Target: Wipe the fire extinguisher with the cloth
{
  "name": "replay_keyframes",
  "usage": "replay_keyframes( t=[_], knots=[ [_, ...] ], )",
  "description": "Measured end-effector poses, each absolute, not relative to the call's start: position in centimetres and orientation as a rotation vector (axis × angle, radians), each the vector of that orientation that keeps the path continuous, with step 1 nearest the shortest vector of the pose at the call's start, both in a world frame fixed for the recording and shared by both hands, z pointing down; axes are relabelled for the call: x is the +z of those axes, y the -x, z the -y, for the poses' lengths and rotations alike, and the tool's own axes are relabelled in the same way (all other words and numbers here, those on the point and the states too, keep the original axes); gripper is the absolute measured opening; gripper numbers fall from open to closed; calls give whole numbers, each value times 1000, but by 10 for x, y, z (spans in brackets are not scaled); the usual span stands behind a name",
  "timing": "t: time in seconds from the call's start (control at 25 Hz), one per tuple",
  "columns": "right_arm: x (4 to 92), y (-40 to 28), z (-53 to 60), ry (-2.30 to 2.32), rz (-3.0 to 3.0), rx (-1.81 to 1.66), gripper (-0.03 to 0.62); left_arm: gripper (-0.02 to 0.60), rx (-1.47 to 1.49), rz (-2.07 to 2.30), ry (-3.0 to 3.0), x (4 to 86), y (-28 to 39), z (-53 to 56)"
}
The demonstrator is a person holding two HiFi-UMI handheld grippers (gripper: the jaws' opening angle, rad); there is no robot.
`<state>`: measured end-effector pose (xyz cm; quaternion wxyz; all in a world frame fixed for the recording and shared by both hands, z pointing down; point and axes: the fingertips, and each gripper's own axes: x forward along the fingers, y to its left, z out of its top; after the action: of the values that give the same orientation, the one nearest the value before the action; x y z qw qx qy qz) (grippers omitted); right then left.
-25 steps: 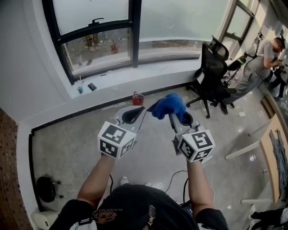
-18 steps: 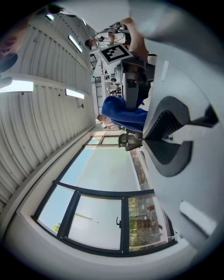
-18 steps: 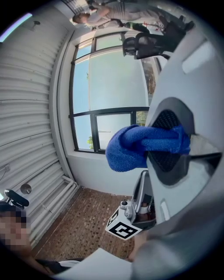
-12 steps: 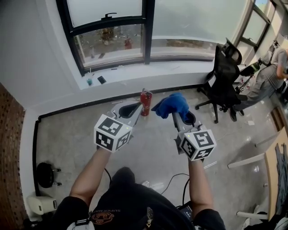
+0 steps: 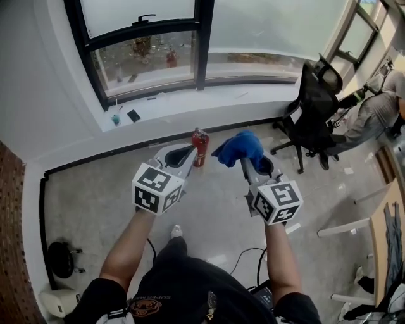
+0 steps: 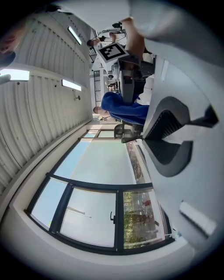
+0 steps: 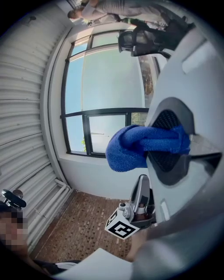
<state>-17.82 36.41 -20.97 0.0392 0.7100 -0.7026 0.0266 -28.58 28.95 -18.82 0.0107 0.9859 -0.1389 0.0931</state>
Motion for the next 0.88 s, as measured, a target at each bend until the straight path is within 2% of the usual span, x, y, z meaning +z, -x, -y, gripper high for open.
replay_keyframes(
  t=[0.64, 0.88],
  knots=[
    [-172, 140, -218, -2209, 2002, 194, 64, 8, 363, 300, -3000, -129, 232, -142],
    [-157, 95, -177, -2192, 2020, 228, 64, 8, 422, 331, -2975, -112, 193, -106]
  ],
)
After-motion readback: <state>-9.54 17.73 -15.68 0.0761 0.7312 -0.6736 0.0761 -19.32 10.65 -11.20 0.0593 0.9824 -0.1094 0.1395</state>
